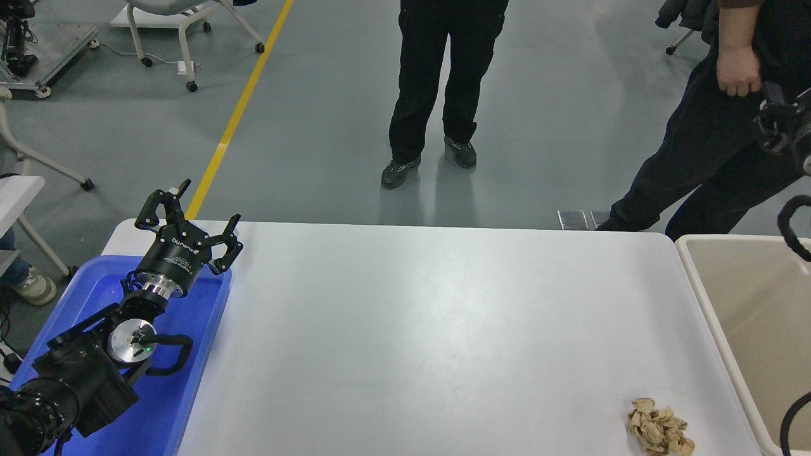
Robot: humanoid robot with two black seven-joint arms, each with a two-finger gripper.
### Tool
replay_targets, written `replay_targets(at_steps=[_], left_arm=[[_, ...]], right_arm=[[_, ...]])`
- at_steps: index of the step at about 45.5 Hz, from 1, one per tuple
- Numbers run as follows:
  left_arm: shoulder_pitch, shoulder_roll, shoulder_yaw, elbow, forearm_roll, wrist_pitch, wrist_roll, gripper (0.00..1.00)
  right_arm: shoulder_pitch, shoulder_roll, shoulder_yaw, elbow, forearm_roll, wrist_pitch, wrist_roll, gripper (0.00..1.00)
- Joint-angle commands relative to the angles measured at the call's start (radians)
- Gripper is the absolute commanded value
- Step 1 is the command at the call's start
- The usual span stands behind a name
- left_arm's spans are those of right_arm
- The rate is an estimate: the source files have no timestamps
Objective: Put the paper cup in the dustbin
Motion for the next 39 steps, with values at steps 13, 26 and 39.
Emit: replay_targets(at_steps=[13,26,39], left_arm=[[0.0,0.0,0.0,-0.001,0.0,-0.001,0.0,1.0],[0.0,0.0,0.0,-0.001,0.001,0.0,0.0,1.0],[0.0,0.0,0.0,-0.001,0.0,0.0,0.0,1.0]], right_arm=[[-0.215,0.146,0.131,0.045,-0.017,0.09,0.015,0.99],[-0.258,0.175,0.111,0.031,-0.017,0.096,0.015,0.99],[-0.261,0.176,0.086,0.025,-0.018,0.096,0.015,0.99]])
